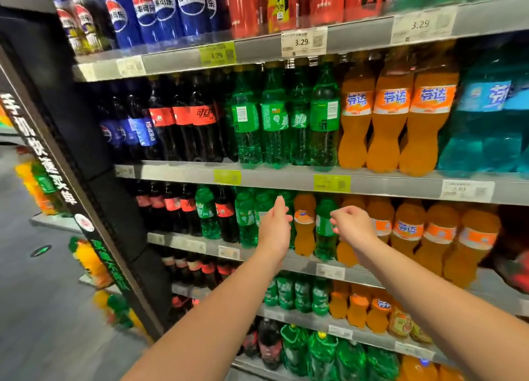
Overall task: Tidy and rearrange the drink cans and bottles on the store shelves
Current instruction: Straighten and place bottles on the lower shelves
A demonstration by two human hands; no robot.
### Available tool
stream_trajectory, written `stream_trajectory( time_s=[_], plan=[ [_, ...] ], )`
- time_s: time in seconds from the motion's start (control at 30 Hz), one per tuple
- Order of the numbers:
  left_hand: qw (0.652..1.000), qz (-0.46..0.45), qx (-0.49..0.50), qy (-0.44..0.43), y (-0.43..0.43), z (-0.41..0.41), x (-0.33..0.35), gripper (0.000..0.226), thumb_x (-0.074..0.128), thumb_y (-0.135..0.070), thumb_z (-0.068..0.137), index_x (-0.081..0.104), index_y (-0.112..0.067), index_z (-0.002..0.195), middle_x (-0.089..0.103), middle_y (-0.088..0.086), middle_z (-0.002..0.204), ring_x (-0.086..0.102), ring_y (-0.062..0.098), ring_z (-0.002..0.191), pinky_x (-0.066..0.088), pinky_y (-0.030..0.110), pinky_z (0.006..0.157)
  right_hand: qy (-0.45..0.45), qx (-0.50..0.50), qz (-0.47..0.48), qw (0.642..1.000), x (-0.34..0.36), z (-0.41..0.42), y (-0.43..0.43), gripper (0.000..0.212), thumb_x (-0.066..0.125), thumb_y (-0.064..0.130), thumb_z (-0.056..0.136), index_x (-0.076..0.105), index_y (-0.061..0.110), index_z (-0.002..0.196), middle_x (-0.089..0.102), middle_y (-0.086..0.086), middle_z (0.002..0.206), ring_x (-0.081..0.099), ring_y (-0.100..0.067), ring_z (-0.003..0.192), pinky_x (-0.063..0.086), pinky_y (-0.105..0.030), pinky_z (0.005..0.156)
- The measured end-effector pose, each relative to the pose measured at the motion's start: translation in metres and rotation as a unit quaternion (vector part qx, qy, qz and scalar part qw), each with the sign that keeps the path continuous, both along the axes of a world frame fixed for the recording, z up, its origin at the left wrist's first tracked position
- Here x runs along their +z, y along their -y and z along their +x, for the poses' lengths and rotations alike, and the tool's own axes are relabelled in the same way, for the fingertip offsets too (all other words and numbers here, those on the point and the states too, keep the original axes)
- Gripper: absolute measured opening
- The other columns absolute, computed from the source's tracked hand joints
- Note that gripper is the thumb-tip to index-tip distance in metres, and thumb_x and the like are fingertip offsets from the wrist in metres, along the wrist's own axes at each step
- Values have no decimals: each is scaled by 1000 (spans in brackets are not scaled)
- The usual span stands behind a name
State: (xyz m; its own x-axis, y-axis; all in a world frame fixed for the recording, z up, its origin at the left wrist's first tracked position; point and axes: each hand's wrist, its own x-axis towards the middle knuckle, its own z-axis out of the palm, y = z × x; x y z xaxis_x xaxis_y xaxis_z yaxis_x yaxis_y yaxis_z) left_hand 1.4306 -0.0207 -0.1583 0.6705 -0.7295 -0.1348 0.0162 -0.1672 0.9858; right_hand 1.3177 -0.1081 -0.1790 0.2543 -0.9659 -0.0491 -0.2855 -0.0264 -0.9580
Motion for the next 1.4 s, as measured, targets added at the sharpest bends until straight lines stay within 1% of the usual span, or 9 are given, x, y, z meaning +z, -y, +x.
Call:
stream_trajectory(
  time_s=[0.33,0.47,0.7,0.83,0.93,1.0,1.17,1.3,1.4],
  plan=[
    [995,21,-98,-15,7,44,-29,56,23,-50,99,51,-13,131,56,8,129,53,23,113,38,39,98,-20,-105,57,993,-32,33,3,18,50,21,90,53,15,73,57,-8,79,52,-25,76,40,-37,68],
    [992,19,-119,-27,28,64,-40,56,24,-47,100,48,-10,135,50,10,138,50,26,124,36,35,96,-29,-117,51,991,-37,46,11,18,50,21,91,60,14,103,61,-7,92,57,-25,86,43,-36,70],
    [996,20,-92,-2,72,73,-61,52,24,-52,98,56,-18,123,54,-7,96,53,21,102,41,41,99,-66,-126,11,990,-41,61,51,44,56,18,89,50,9,132,61,-11,123,56,-22,87,46,-33,73],
    [997,18,-61,44,91,76,-61,35,28,-47,99,48,-31,75,46,-13,82,50,20,95,39,39,92,-101,-140,-9,985,-36,67,77,18,58,19,87,57,2,94,61,-14,95,59,-30,84,40,-32,65],
    [997,-6,-51,58,105,78,-62,42,29,-46,99,59,-17,104,51,-9,103,53,24,107,36,39,95,-117,-139,10,983,-35,70,89,33,60,19,87,45,10,60,46,-6,65,46,-22,60,33,-31,54],
    [996,-3,-54,77,111,78,-66,47,26,-46,100,54,-13,119,51,1,118,52,25,113,37,41,101,-130,-131,23,983,-35,73,94,35,61,19,86,46,10,57,48,-8,68,50,-27,68,37,-32,60],
    [986,-44,-104,125,117,88,-84,27,42,-40,97,57,-18,97,54,1,103,51,18,97,39,34,85,-148,-134,22,980,-41,81,97,41,64,18,84,44,9,49,46,-6,58,47,-27,67,34,-32,61],
    [986,-37,-123,102,119,91,-90,55,45,-56,88,57,-12,121,58,4,117,54,19,109,42,41,98,-164,-145,13,976,-45,87,95,44,68,22,82,45,9,46,46,-5,53,49,-26,63,37,-32,60],
    [987,-32,-135,83,121,91,-91,56,41,-59,88,60,-10,107,58,7,111,55,22,104,43,41,95,-177,-156,5,972,-47,89,94,39,70,23,81,51,9,50,52,-6,59,56,-28,69,41,-31,62]
  ],
)
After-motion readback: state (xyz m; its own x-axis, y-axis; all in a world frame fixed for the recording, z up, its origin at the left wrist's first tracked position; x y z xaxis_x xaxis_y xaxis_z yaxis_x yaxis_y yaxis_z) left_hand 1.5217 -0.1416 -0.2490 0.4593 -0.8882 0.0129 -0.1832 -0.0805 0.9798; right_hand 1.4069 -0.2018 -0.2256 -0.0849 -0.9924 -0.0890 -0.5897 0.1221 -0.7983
